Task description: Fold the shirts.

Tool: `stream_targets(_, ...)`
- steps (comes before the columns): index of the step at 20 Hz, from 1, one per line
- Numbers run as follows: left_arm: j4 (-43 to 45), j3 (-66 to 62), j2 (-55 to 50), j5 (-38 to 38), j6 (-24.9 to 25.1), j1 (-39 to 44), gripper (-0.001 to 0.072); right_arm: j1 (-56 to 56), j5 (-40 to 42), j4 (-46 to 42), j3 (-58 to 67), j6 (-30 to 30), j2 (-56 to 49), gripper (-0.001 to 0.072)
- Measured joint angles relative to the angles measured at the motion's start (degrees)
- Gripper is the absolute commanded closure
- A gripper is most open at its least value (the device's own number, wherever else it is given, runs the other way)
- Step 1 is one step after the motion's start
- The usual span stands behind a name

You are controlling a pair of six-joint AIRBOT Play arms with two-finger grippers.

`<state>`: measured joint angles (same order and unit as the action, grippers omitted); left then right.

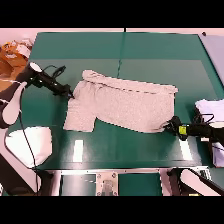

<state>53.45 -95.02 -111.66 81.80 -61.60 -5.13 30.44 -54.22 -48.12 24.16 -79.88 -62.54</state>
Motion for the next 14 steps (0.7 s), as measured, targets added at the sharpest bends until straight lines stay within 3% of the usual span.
stream_targets(7,-3.7,-9.5,18.7,1.5,-4.6,0.6,0.0683,-0.5,-9.4,1.0,29.2,0.9,10.1,0.0702)
stream_targets(14,-5.5,-17.1,50.6,-9.0,-5.8,0.7,0.0683,4.1,-9.7,1.4,63.2,-6.4,17.3,0.0701)
